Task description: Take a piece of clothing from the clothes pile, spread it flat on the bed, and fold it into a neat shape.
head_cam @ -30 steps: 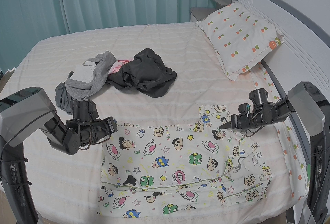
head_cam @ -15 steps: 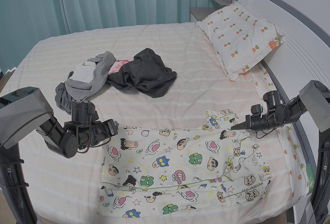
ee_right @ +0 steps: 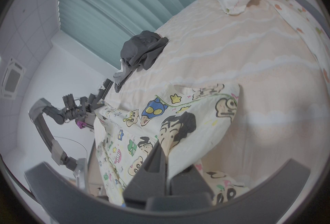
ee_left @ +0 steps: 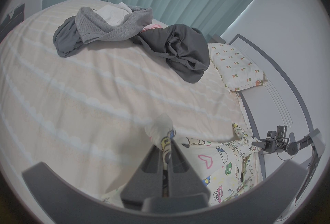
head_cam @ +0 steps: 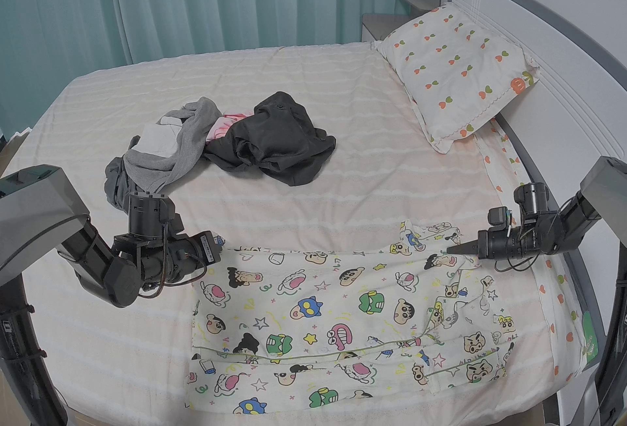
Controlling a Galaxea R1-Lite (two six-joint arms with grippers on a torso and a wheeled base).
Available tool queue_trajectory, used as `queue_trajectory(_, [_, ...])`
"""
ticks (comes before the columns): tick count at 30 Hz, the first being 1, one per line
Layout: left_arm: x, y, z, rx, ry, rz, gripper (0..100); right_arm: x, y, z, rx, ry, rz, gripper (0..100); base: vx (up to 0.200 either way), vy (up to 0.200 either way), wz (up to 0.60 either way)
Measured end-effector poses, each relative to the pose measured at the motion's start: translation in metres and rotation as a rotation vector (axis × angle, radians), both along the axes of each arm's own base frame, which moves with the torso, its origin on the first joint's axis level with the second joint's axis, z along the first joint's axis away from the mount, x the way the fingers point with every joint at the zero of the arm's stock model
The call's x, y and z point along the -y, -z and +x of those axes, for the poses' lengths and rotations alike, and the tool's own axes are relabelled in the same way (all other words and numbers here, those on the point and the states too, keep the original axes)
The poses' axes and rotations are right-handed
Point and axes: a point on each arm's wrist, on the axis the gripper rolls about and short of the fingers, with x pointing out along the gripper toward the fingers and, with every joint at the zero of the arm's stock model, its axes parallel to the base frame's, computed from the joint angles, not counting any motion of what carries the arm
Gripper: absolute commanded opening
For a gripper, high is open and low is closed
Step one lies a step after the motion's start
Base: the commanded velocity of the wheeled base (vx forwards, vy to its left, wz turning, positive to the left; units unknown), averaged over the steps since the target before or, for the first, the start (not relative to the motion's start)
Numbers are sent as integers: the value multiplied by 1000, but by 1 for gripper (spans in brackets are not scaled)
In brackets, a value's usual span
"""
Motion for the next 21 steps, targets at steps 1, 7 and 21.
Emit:
queue_trajectory(1, [0, 0, -2, -4, 0, 0, 0, 0, 0, -3, 17, -6, -12, 0, 0, 0, 0])
queue_trajectory(7, [-3, 0, -13, 4, 1, -5, 0, 0, 2, -15, 73, -13, -93, 0, 0, 0, 0])
queue_trajectory(21, [-8, 9, -41, 8, 2, -6, 0, -2, 8, -37, 200, -7, -159, 0, 0, 0, 0])
